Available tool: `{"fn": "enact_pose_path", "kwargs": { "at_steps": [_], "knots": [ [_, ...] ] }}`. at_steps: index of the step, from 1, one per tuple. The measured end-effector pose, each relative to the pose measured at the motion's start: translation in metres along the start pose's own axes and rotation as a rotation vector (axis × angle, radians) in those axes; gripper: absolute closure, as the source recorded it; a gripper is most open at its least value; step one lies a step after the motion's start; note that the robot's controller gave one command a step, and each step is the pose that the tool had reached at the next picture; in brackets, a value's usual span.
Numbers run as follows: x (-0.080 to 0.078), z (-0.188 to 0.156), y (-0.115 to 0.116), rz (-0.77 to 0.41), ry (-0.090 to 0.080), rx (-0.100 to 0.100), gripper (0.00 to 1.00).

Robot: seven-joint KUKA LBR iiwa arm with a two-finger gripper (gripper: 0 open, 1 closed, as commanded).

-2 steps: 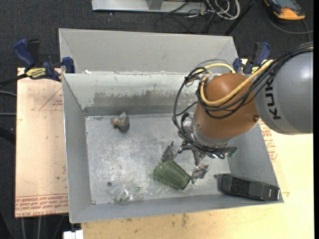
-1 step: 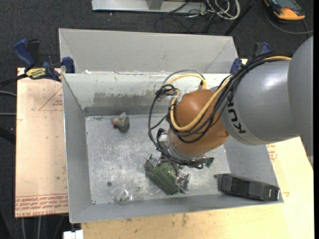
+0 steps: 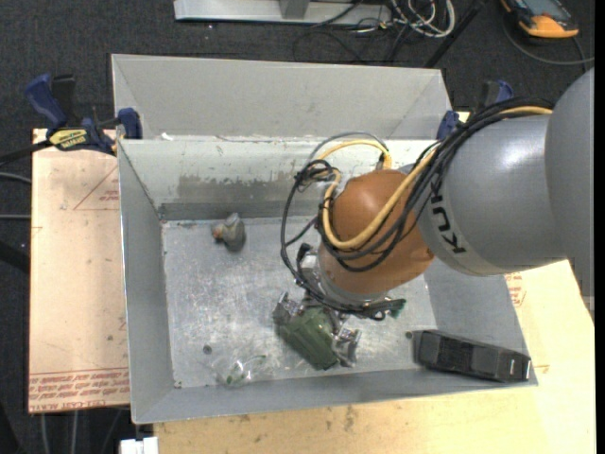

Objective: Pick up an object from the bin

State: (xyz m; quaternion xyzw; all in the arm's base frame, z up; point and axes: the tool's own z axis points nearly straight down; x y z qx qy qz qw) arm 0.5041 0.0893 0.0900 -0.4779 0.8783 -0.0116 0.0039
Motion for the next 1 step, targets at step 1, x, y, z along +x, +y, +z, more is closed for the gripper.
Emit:
{"fn": "enact_pose_path", "kwargs": {
  "at_steps": [1],
  "knots": [
    [0.0039,-0.0022,-0.0036,0.0,-0.009,-0.002,1.0]
  ]
}}
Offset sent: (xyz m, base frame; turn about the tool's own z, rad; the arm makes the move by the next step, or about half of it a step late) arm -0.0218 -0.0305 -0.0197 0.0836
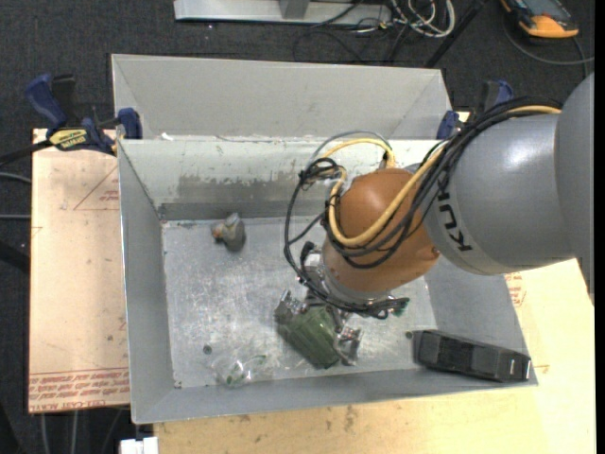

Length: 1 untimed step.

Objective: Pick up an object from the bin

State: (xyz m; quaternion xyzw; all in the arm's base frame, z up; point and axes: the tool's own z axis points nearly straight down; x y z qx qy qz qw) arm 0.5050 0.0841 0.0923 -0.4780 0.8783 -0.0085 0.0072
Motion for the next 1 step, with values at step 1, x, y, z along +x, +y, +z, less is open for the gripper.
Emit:
{"fn": "enact_pose_path", "kwargs": {
  "at_steps": [1],
  "knots": [
    [0.0025,-0.0004,-0.0014,0.014,-0.007,0.001,1.0]
  ]
}}
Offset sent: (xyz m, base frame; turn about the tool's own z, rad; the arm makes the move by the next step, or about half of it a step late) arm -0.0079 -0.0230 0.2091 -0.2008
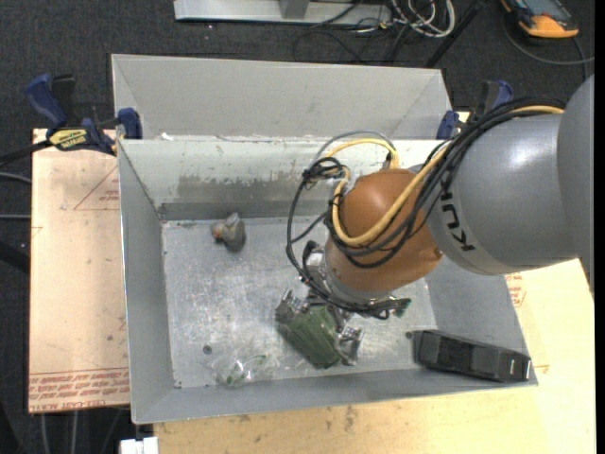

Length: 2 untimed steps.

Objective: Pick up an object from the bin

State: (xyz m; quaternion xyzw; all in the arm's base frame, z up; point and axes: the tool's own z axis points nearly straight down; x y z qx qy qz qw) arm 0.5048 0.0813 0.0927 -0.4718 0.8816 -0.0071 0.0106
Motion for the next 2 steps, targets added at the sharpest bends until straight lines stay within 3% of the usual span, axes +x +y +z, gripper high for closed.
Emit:
{"fn": "enact_pose_path", "kwargs": {
  "at_steps": [1,2],
  "knots": [
    [0.006,-0.023,0.007,-0.025,0.006,-0.019,1.0],
    [0.021,-0.014,-0.003,-0.215,-0.01,-0.017,1.0]
  ]
}}
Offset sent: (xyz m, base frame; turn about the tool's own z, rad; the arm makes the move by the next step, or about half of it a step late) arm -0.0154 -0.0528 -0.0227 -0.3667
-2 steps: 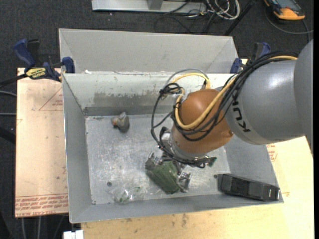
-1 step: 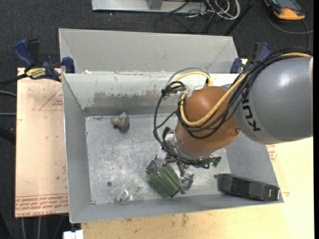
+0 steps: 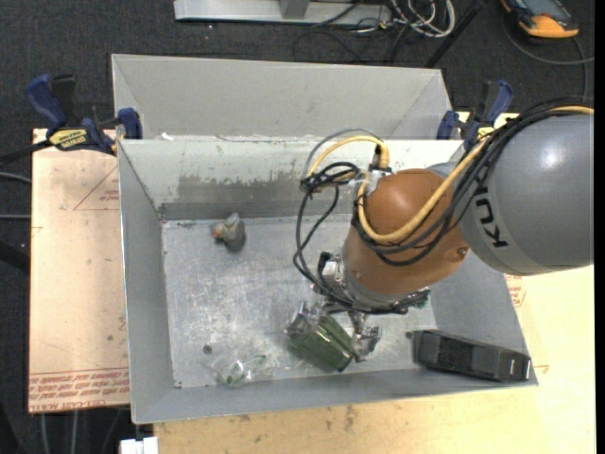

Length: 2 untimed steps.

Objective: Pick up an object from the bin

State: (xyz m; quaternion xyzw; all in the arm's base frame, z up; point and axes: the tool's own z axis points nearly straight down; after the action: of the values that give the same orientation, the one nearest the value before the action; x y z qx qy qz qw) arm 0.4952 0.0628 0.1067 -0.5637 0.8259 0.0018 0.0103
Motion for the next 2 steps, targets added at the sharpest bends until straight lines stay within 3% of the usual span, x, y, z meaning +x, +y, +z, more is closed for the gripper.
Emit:
{"fn": "enact_pose_path", "kwargs": {
  "at_steps": [1,2],
  "knots": [
    [0.001,0.0,-0.002,-0.135,-0.003,0.006,1.0],
    [0.022,-0.038,-0.004,-0.098,0.016,-0.013,1.0]
  ]
}}
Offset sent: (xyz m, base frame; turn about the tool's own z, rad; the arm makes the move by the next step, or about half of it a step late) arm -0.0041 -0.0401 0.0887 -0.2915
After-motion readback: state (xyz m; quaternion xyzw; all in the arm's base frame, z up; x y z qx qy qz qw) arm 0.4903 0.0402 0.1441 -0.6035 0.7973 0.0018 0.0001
